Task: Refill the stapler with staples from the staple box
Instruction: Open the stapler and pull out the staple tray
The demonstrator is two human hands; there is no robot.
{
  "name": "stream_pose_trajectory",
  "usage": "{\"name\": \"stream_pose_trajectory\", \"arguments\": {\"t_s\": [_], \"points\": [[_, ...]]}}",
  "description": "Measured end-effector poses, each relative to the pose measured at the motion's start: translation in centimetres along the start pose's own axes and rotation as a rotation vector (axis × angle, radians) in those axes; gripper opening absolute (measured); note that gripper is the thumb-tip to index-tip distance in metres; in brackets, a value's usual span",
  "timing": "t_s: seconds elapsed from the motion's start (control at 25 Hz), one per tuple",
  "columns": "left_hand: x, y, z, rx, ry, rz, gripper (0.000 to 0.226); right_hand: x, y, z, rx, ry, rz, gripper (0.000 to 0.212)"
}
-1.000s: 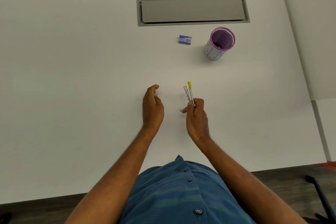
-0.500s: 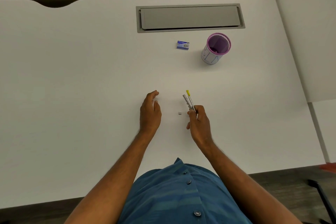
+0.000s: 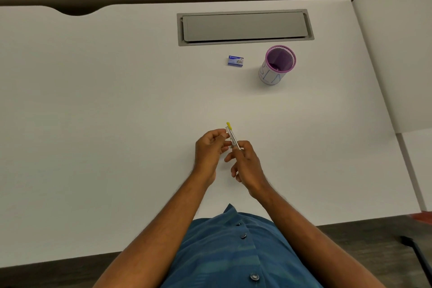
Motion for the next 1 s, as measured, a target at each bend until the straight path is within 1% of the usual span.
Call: {"name": "stream_pose_trajectory", "arguments": {"t_s": [0.08, 0.16, 0.24, 0.32, 0.4, 0.48, 0.6, 0.68, 0.88, 1.0], "points": [[0.3, -0.3, -0.3, 0.033, 0.069, 0.012, 0.017, 0.4, -0.4, 0.2, 0.033, 0.013, -0.042, 0.029], [0.6, -0.7, -0.5, 0.103, 0.201, 0.021, 0.015, 0.4, -0.6, 0.4, 0.049, 0.040, -0.038, 0.039], [0.8, -1.2, -0.6, 0.190, 0.349, 0.032, 0.015, 0.1, -0.6, 0.5, 0.059, 0.047, -0.016, 0.042], [0.9, -1.5, -0.5, 0.258, 0.449, 0.042, 0.017, 0.0, -0.5, 0.5, 0.074, 0.061, -0.009, 0.044], [0.8, -1.7, -0.4, 0.289, 0.469, 0.045, 0.017, 0.0, -0.6, 0.3, 0.099, 0.100, -0.019, 0.046], [0.6, -1.8, -0.2, 0.277, 0.440, 0.067, 0.019, 0.2, -0.6, -0.1, 0.147, 0.153, -0.045, 0.048], [0.6, -1.9, 0.2, 0.283, 0.445, 0.070, 0.029, 0.4, -0.7, -0.3, 0.225, 0.213, -0.087, 0.054], [0.7, -2.0, 0.4, 0.306, 0.478, 0.059, 0.031, 0.4, -0.7, -0.3, 0.257, 0.251, -0.108, 0.057], [0.7, -1.9, 0.4, 0.407, 0.576, 0.062, 0.023, 0.3, -0.9, -0.2, 0.311, 0.332, -0.116, 0.061], [0.9, -1.7, 0.5, 0.415, 0.620, 0.053, 0.018, 0.2, -0.8, 0.0, 0.316, 0.336, -0.120, 0.061]]}}
Point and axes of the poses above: each hand's wrist, its own y-axis towards the middle knuckle, its own x-axis out of the palm, z = x × y, the point moved 5 cm from there along y, towards the middle knuckle, and after that the axes turned 7 degrees about -x, right-handed, at the moved point
